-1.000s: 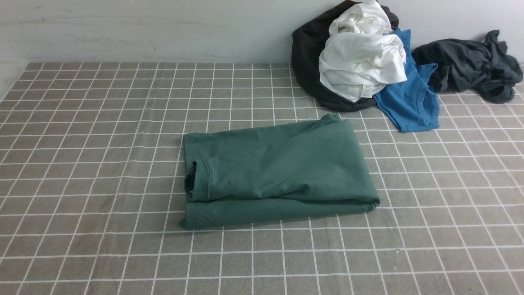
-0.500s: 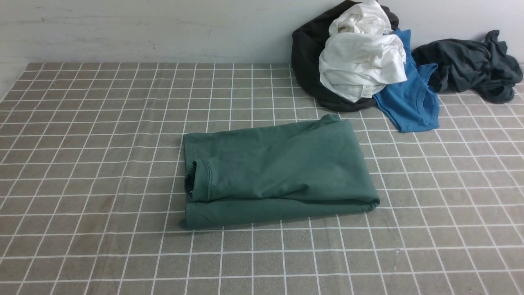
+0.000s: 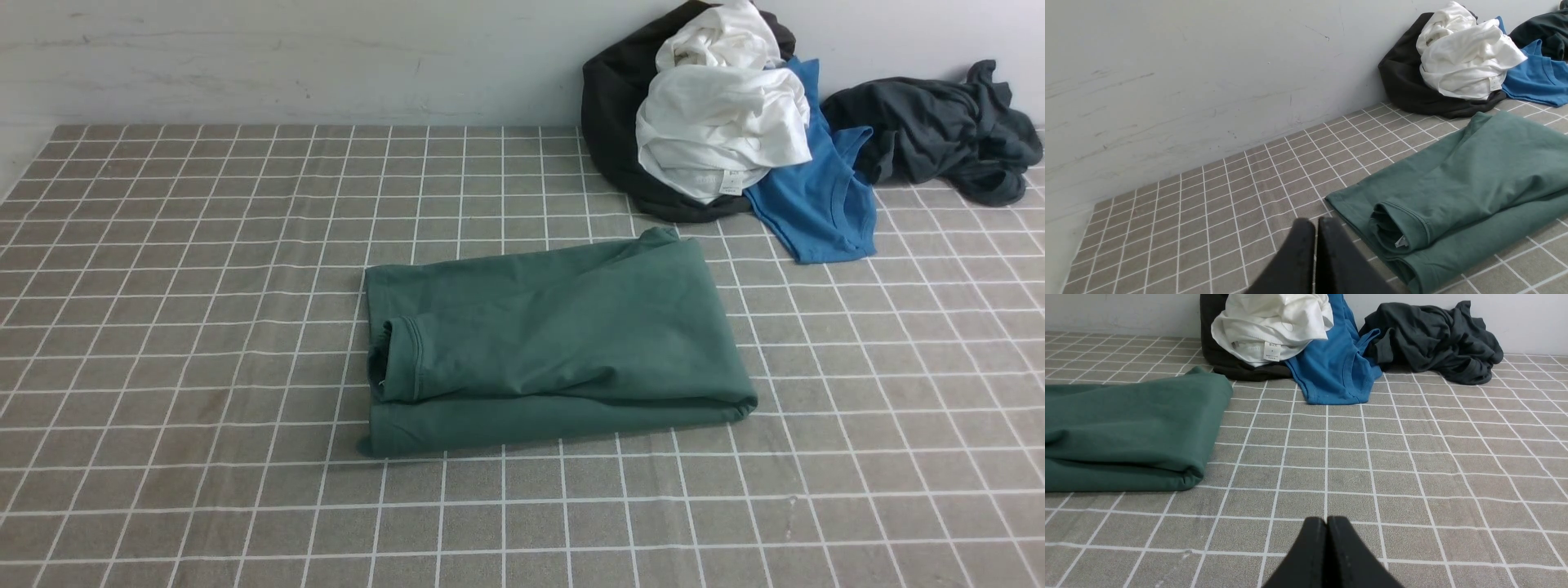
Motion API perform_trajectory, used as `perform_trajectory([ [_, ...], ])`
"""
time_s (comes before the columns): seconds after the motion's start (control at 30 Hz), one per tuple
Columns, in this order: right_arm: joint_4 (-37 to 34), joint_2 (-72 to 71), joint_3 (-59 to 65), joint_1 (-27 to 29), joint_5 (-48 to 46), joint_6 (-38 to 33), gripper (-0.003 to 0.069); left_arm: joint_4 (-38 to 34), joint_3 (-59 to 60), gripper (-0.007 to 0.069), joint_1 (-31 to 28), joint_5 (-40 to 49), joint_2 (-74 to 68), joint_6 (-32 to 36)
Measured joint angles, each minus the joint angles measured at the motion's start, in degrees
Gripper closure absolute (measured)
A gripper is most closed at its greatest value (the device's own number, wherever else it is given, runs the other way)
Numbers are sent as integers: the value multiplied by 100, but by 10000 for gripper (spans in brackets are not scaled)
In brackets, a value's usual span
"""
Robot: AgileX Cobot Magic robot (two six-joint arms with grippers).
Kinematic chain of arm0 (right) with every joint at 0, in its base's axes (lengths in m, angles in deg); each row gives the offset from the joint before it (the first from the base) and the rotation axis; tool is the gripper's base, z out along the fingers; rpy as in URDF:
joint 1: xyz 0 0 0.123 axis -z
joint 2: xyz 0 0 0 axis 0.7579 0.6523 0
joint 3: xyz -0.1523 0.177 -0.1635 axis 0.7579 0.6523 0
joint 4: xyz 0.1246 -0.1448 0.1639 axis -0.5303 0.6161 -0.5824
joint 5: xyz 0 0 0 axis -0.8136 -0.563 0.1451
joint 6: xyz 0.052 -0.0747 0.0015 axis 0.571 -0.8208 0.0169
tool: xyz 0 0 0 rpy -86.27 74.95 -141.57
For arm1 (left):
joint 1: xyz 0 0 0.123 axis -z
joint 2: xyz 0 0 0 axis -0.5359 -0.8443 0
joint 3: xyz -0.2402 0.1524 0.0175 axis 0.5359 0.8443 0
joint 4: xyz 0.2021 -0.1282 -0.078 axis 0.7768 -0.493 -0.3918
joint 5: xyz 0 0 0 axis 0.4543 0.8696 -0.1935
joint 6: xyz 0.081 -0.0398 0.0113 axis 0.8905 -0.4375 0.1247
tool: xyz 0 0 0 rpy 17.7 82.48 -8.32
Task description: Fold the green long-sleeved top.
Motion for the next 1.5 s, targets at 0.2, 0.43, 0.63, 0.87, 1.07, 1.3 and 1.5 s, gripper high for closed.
perform_trajectory([
  [0.2,0,0,0,0,0,0,673,0,0,632,0,0,0,0],
  [0.43,0,0,0,0,0,0,673,0,0,632,0,0,0,0],
  [0.63,-2,0,0,0,-4,0,673,367,340,632,-108,-14,425,-7],
  [0.87,-7,0,-5,0,-11,0,673,665,1549,632,-899,-365,963,-732],
  [1.07,-25,0,-5,0,-16,0,673,574,2485,632,-1377,-825,963,-1727],
  [1.3,-31,0,-5,0,-21,-4,673,276,2487,632,-1381,-485,963,-1256],
  [1.5,-36,0,-5,0,-21,-4,673,191,2487,632,-1381,-481,963,-1040],
])
